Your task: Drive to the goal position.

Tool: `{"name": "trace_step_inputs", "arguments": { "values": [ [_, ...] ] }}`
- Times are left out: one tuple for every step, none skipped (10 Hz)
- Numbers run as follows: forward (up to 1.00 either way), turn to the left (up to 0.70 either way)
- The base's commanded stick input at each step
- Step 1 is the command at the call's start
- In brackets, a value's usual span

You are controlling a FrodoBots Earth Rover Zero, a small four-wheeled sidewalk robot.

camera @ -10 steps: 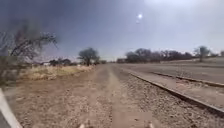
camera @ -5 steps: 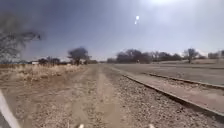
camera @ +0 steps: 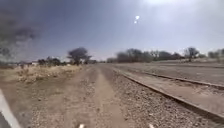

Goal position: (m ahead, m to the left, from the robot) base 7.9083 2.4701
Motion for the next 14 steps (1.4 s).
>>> {"name": "trace_step_inputs", "arguments": {
  "values": [
    [0.7, 0.0],
    [0.7, 0.0],
    [0.7, 0.0],
    [0.7, 0.0],
    [0.7, 0.0],
    [0.7, 0.0],
    [0.7, 0.0],
    [0.7, 0.0],
    [0.7, 0.0],
    [0.7, 0.0],
    [0.7, 0.0],
    [0.7, 0.0],
    [0.7, 0.0],
    [0.7, 0.0]
  ]
}}
